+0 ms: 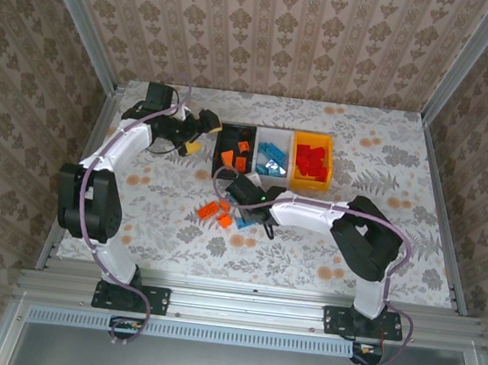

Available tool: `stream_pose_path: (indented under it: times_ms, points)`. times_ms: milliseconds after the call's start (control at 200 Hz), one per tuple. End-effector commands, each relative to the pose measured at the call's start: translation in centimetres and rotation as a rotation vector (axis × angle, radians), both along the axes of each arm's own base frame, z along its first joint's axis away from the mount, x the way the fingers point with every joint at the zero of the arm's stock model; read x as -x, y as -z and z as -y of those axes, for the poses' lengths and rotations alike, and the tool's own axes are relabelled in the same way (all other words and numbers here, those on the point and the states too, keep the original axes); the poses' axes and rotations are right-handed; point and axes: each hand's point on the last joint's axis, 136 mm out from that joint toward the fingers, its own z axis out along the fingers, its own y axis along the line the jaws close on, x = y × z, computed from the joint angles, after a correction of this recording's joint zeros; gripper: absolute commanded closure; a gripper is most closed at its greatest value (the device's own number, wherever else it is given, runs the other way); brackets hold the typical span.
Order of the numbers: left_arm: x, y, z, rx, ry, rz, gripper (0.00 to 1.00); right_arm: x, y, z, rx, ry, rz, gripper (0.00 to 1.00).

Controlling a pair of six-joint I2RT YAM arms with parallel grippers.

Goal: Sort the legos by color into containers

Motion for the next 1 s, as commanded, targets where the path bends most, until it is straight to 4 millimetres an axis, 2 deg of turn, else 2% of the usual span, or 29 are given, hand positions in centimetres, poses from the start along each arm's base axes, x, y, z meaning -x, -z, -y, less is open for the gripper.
stream_pose_path:
  times_ms: [0, 75, 205, 335, 450, 565, 645, 765, 900, 995]
  points:
    - [0.2, 0.7, 0.5, -0.013, 0.023, -0.013, 0.02, 1.7, -0.7, 2.6, 0.081, -0.003, -0.015, 0.46]
    - [0.3, 0.8, 0.6, -0.019, 0.028, -0.011, 0.02, 2.3, -1.2, 2.9, 0.084, -0.014, -0.022, 0.47]
    - [0.3, 0.9, 0.8, -0.023, 0.033, -0.011, 0.02, 2.9, -3.3, 4.1, 0.089, -0.013, 0.004, 0.50]
    - [0.4, 1.0, 1.1, -0.022, 0.041, -0.013, 0.02, 3.7, -4.9, 2.8, 0.004, -0.086, -0.010, 0.48]
    - [0.4, 0.9, 1.1, -0.025, 0.043, -0.011, 0.02, 5.7, -4.0, 2.3, 0.028, -0.212, -0.120, 0.37]
    - [0.5, 0.9, 1.3, -0.024, 0.047, -0.011, 0.02, 8.2, -2.6, 2.5, 0.066, -0.279, -0.175, 0.31]
    - [0.5, 1.0, 1.3, -0.021, 0.048, -0.013, 0.02, 8.8, -1.7, 2.8, 0.089, -0.303, -0.187, 0.29]
    - [0.5, 1.2, 1.6, -0.012, 0.054, -0.016, 0.02, 8.1, -0.7, 2.5, 0.150, -0.339, -0.177, 0.22]
    - [0.6, 1.2, 1.6, -0.019, 0.057, -0.013, 0.01, 6.0, 0.7, 1.7, 0.216, -0.347, -0.151, 0.20]
    - [0.6, 0.9, 1.6, -0.023, 0.058, -0.004, 0.01, 4.0, 0.8, 0.8, 0.211, -0.334, -0.120, 0.19]
